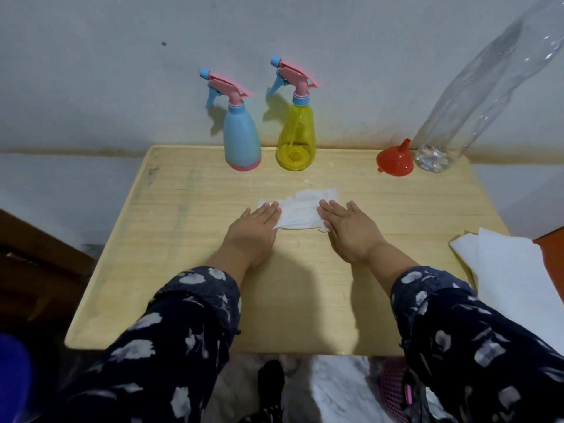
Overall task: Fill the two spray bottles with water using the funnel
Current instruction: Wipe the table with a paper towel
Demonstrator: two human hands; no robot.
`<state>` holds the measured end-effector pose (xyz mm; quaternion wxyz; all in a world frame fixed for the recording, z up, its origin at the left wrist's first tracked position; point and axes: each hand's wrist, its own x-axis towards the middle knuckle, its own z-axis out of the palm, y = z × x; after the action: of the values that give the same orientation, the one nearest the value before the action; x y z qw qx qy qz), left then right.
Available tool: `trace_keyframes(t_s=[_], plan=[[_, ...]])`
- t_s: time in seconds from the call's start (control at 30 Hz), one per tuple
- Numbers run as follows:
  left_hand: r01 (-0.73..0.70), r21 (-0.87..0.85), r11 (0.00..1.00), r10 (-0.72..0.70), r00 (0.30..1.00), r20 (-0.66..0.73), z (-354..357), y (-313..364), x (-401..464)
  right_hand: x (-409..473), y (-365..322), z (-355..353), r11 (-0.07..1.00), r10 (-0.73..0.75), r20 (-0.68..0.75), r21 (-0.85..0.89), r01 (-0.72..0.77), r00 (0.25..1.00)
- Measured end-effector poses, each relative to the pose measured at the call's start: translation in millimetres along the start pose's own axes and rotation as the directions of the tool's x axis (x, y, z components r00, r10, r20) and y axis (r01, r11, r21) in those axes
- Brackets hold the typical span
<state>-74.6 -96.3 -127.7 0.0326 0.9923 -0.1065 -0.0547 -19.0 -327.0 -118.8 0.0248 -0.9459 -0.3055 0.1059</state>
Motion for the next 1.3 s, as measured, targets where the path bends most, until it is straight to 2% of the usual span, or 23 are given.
trace_keyframes(t_s=[0.07,0.17,0.3,0.37,0.57,0.67,0.83,1.13,1.3], plan=[[0.055,0.043,0.998,-0.058,0.994,0.090,-2.3,9.0,-14.7,-14.5,-5.6,2.7,1.000,-0.006,-0.001,0.021,0.006,1.000],[0.087,0.069,0.994,-0.094,0.989,0.116,-4.6,22.2,-34.5,-35.9,-10.5,7.1,1.000,-0.022,0.001,0.015,0.022,1.000],[0.124,0.113,0.986,-0.131,0.990,0.052,-6.4,32.0,-43.3,-47.9,-9.0,5.1,0.999,-0.027,-0.010,0.042,0.027,1.000],[0.132,0.097,0.986,-0.134,0.991,0.014,-6.7,34.1,-41.4,-46.5,-8.4,2.7,1.000,-0.018,-0.042,0.002,0.018,0.999],[0.042,-0.019,0.999,-0.040,0.993,0.111,0.5,24.6,-20.0,-21.5,-7.5,-1.7,0.991,-0.110,0.016,-0.076,0.111,0.994],[0.031,-0.082,0.996,-0.024,0.996,0.089,4.2,13.9,-10.0,-4.5,-3.7,0.6,0.991,-0.111,0.044,-0.074,0.114,0.993],[-0.053,0.013,0.999,0.051,0.994,0.095,1.3,-8.1,5.8,9.5,4.4,5.2,0.989,-0.131,0.027,-0.061,0.132,0.991],[-0.209,-0.015,0.978,0.209,0.978,-0.021,8.7,-18.6,-14.8,-13.9,9.6,17.0,0.987,-0.141,-0.063,0.068,0.145,0.988],[-0.135,-0.078,0.988,0.127,0.987,-0.096,10.2,-1.0,-36.9,-33.7,-5.2,24.1,0.985,-0.119,-0.122,0.109,0.133,0.985]])
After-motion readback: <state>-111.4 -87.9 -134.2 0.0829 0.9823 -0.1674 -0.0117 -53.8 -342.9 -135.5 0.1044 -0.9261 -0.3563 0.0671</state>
